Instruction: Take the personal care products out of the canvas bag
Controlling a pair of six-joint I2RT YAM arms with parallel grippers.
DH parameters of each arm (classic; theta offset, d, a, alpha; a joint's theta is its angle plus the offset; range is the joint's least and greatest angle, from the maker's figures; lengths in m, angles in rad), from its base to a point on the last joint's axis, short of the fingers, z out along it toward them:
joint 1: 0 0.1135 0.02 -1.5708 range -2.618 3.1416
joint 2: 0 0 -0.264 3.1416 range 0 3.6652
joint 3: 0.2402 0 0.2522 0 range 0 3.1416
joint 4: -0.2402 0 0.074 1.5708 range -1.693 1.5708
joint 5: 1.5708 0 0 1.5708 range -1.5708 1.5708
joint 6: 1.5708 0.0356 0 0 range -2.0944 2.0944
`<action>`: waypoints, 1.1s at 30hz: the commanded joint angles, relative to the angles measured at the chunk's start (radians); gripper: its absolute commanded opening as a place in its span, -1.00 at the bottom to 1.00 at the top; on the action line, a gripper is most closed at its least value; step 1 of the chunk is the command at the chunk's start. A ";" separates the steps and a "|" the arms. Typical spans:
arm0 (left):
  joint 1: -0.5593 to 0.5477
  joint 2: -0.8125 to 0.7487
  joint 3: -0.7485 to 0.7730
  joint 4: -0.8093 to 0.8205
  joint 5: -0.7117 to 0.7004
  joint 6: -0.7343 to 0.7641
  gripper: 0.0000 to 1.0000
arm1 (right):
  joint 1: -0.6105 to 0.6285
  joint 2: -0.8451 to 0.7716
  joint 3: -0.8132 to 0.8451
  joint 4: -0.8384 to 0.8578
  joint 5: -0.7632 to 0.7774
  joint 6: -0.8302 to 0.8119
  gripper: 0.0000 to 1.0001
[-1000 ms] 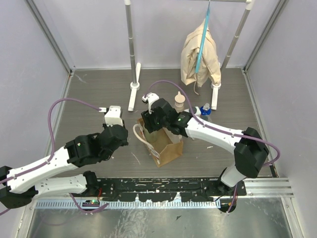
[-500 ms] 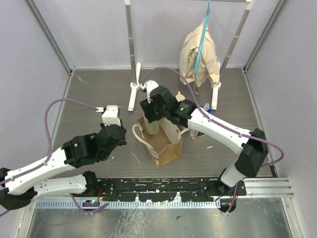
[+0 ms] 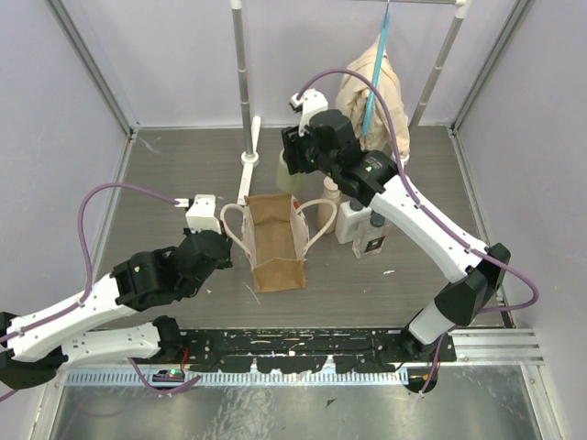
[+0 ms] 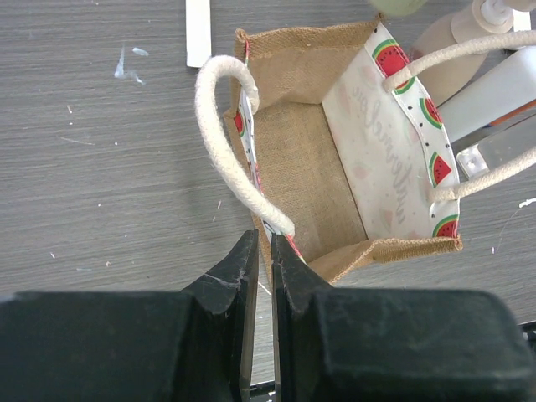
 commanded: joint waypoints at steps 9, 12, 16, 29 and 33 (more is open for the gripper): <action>0.005 -0.006 -0.013 0.013 -0.028 0.002 -0.63 | -0.111 0.074 0.043 0.226 -0.029 0.010 -0.11; 0.006 -0.006 -0.017 0.009 -0.028 0.000 -0.62 | -0.114 0.104 0.003 0.240 -0.021 0.007 -0.10; 0.011 -0.009 -0.022 -0.006 -0.030 -0.008 -0.56 | -0.117 0.133 -0.063 0.260 -0.001 0.011 -0.10; 0.020 -0.087 -0.067 -0.090 -0.058 -0.064 0.12 | -0.118 0.138 -0.236 0.338 0.027 0.055 0.48; 0.021 -0.112 -0.070 -0.126 -0.083 -0.081 0.33 | -0.118 0.114 -0.247 0.341 0.061 0.047 0.73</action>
